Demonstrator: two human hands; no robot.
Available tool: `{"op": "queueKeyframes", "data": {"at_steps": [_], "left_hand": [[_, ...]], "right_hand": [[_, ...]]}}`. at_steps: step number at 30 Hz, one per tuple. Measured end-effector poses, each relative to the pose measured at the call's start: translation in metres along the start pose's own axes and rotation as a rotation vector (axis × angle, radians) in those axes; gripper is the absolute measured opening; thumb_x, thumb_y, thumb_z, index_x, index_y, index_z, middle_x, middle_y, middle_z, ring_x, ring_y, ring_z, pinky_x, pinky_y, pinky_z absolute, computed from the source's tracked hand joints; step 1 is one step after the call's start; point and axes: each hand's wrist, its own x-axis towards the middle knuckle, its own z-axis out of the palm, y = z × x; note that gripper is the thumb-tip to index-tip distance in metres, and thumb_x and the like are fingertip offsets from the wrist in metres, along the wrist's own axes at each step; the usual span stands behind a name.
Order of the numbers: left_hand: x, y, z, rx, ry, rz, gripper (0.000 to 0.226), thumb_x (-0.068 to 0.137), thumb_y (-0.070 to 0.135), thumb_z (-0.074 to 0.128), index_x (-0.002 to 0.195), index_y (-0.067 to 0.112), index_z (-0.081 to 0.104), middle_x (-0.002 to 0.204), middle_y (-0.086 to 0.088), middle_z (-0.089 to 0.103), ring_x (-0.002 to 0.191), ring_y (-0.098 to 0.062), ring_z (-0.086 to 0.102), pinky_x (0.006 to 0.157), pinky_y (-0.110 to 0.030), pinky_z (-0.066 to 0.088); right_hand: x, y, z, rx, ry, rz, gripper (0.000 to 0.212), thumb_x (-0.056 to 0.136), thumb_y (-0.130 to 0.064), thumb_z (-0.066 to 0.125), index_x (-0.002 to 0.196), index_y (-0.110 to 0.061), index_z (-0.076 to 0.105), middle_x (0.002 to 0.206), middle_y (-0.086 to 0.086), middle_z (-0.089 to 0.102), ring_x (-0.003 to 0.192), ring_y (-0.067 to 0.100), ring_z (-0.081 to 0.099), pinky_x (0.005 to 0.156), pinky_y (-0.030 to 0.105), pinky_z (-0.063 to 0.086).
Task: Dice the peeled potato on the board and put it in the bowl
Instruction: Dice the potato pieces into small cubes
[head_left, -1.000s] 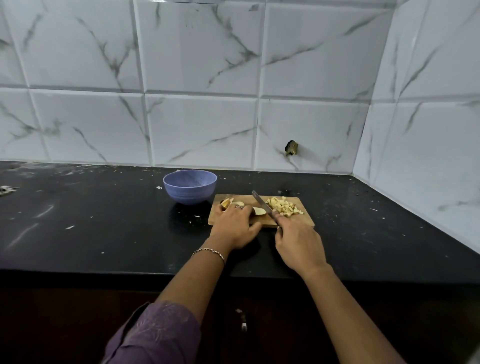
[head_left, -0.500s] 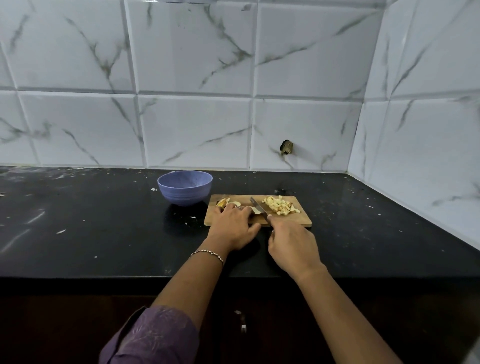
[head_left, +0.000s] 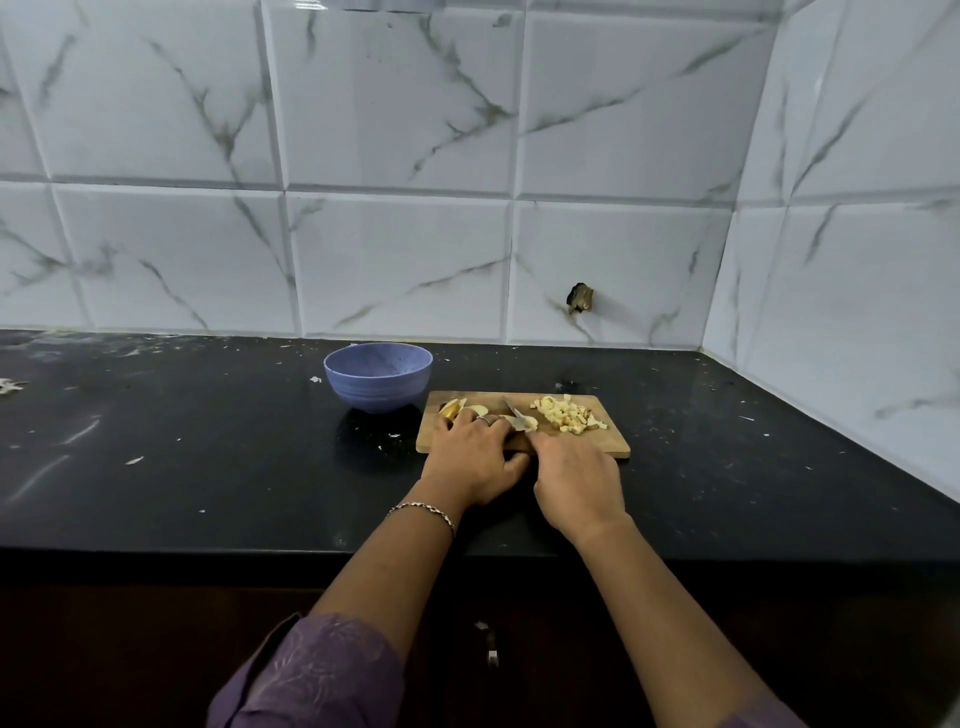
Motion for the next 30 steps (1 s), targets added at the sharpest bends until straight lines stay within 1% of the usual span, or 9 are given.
{"op": "queueKeyframes", "data": {"at_steps": [2,5,7,10,15,17,21,26,30], "left_hand": [[0.000,0.000,0.000,0.004,-0.008,0.004,0.051,0.095,0.050,0.038,0.134,0.020,0.053,0.143,0.000,0.051,0.136,-0.022,0.033,0.104,-0.046,0.027],[0.001,0.000,0.001,0.011,-0.015,0.008,0.054,0.095,0.051,0.038,0.139,0.023,0.050,0.149,0.002,0.046,0.139,-0.022,0.030,0.106,-0.048,0.025],[0.001,-0.001,0.001,0.013,-0.013,0.006,0.053,0.095,0.052,0.038,0.138,0.024,0.051,0.149,0.001,0.045,0.140,-0.022,0.029,0.106,-0.047,0.024],[0.000,0.000,0.000,0.015,-0.009,-0.003,0.050,0.095,0.053,0.039,0.132,0.023,0.055,0.143,-0.001,0.051,0.138,-0.023,0.031,0.106,-0.046,0.024],[0.001,0.001,0.000,0.011,0.002,0.001,0.049,0.094,0.052,0.041,0.129,0.022,0.056,0.144,0.000,0.050,0.138,-0.022,0.031,0.105,-0.046,0.025],[0.002,0.000,0.001,0.005,0.003,0.009,0.049,0.094,0.051,0.041,0.130,0.021,0.055,0.145,0.001,0.049,0.137,-0.022,0.032,0.105,-0.046,0.025],[0.003,-0.002,0.000,-0.040,-0.027,0.003,0.047,0.098,0.048,0.037,0.134,0.022,0.051,0.141,0.001,0.054,0.136,-0.022,0.033,0.105,-0.047,0.024],[0.003,-0.003,0.002,-0.067,-0.043,-0.001,0.041,0.100,0.042,0.034,0.129,0.019,0.052,0.140,-0.002,0.055,0.135,-0.024,0.033,0.106,-0.049,0.023],[0.002,-0.002,0.002,-0.072,-0.036,-0.012,0.040,0.099,0.039,0.035,0.128,0.017,0.053,0.138,-0.004,0.055,0.134,-0.026,0.033,0.104,-0.047,0.024]], "right_hand": [[-0.003,0.001,0.000,0.057,0.030,0.061,0.043,0.099,-0.016,0.050,0.141,-0.027,0.050,0.108,-0.001,0.066,0.099,0.019,0.063,0.079,0.033,0.051],[-0.010,0.000,0.000,0.137,0.106,0.112,0.049,0.100,-0.021,0.049,0.147,-0.032,0.043,0.101,-0.003,0.066,0.093,0.017,0.062,0.073,0.031,0.048],[-0.012,-0.001,-0.003,0.177,0.131,0.114,0.047,0.100,-0.026,0.049,0.146,-0.034,0.045,0.099,-0.002,0.067,0.093,0.017,0.063,0.074,0.031,0.049],[-0.016,-0.001,-0.004,0.209,0.121,0.113,0.043,0.099,-0.029,0.050,0.142,-0.034,0.051,0.106,-0.004,0.069,0.098,0.016,0.064,0.079,0.031,0.051],[-0.018,-0.004,-0.004,0.182,0.099,0.097,0.042,0.099,-0.027,0.049,0.141,-0.032,0.052,0.112,-0.004,0.069,0.103,0.016,0.065,0.082,0.033,0.051],[-0.016,-0.006,-0.003,0.147,0.069,0.069,0.041,0.099,-0.023,0.048,0.140,-0.028,0.051,0.110,-0.002,0.069,0.101,0.017,0.065,0.080,0.031,0.051],[-0.009,-0.012,-0.002,0.065,0.005,0.019,0.035,0.097,-0.015,0.050,0.131,-0.021,0.054,0.105,0.001,0.068,0.097,0.018,0.065,0.076,0.030,0.050],[0.001,-0.015,-0.002,0.021,-0.018,-0.009,0.038,0.098,-0.014,0.048,0.135,-0.021,0.052,0.108,0.002,0.067,0.100,0.021,0.064,0.079,0.033,0.050],[0.000,-0.015,0.001,0.053,0.006,0.030,0.040,0.098,-0.013,0.046,0.135,-0.028,0.052,0.106,-0.001,0.068,0.100,0.020,0.064,0.078,0.034,0.050]]}}
